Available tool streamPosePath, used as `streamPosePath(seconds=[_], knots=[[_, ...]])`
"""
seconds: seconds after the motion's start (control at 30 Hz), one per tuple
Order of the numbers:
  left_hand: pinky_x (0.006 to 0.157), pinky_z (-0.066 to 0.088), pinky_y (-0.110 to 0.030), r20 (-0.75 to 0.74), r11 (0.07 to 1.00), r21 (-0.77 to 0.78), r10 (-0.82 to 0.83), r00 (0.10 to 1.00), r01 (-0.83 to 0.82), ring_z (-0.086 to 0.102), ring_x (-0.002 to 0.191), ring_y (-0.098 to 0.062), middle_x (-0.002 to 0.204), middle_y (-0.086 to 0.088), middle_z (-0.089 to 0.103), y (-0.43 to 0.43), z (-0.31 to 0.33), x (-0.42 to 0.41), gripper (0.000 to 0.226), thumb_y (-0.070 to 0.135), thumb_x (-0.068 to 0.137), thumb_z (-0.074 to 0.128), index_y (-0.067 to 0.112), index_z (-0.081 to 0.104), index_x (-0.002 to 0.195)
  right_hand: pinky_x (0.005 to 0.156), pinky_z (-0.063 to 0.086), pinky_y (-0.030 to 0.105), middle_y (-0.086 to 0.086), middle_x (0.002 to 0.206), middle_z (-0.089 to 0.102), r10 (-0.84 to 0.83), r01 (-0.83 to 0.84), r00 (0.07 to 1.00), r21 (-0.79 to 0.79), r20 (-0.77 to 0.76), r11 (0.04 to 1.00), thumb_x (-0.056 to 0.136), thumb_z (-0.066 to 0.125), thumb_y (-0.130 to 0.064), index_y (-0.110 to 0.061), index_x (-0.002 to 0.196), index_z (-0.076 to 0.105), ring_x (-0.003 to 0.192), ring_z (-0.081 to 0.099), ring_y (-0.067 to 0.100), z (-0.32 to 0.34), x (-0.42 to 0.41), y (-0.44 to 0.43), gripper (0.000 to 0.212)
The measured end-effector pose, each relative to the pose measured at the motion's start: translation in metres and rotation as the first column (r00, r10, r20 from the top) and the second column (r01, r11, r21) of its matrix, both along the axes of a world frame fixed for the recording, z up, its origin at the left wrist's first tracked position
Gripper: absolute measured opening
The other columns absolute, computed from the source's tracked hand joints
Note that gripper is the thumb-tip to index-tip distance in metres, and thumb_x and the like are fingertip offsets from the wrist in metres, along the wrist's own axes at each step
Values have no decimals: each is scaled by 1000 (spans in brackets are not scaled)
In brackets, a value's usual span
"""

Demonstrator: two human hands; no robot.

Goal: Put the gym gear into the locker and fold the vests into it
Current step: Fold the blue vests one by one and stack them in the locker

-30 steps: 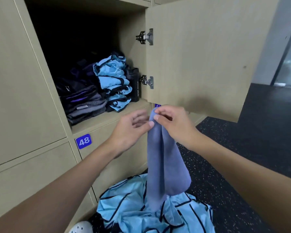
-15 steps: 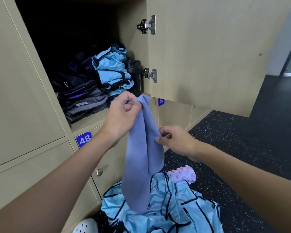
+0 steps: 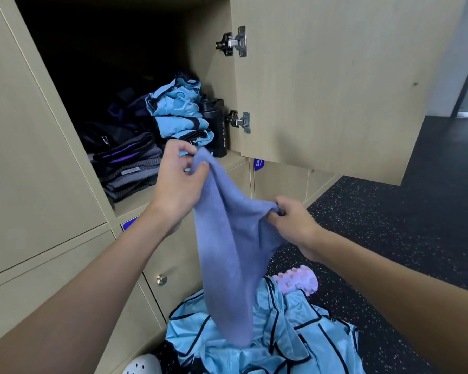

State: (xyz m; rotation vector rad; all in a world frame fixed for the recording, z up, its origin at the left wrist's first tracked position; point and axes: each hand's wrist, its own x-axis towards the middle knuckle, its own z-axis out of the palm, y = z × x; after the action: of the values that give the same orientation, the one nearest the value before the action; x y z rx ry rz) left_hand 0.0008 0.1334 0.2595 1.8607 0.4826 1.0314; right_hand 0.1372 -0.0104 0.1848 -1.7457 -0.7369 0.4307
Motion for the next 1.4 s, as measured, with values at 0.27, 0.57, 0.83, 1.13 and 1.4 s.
streamPosePath(seconds=[0.27,0.57,0.83,1.13,1.4], knots=[[88,42,-15,-405,968,93,-177,897,232,58,95,5,103,21,61,-18,-12,0,52,55,72,78,36,64,119,68,47,26,14,85,69,7,-14,999,185,40,983,87,63,-6,-7,86,69,72,58,12,38,-7,-7,6],[46,26,-24,-278,973,-32,-230,933,230,29,41,-18,46,-5,40,-43,-11,7,38,13,94,65,-5,42,70,67,41,20,-2,92,52,-131,128,991,157,9,979,85,76,-27,-21,122,47,81,54,10,41,-8,-14,48],[44,28,-22,-210,987,-47,-162,964,155,29,41,-13,43,4,39,-37,-8,5,34,14,94,65,6,48,65,56,40,11,1,85,59,-68,68,998,135,-3,989,88,72,-15,-28,123,47,71,54,7,39,-13,-12,45],[65,28,-21,-179,988,52,-131,975,142,33,86,-10,94,3,40,-27,-7,12,19,22,102,50,18,55,84,72,49,12,2,96,69,47,-32,997,213,-65,977,90,41,10,-10,110,70,81,61,6,49,-27,-10,40],[77,43,-20,-86,980,-77,-191,978,185,50,81,-7,85,8,56,-38,-1,14,24,30,103,50,14,65,94,65,44,21,-5,70,61,136,-152,983,126,124,980,85,71,-10,-10,86,67,63,53,5,40,-39,-2,4]])
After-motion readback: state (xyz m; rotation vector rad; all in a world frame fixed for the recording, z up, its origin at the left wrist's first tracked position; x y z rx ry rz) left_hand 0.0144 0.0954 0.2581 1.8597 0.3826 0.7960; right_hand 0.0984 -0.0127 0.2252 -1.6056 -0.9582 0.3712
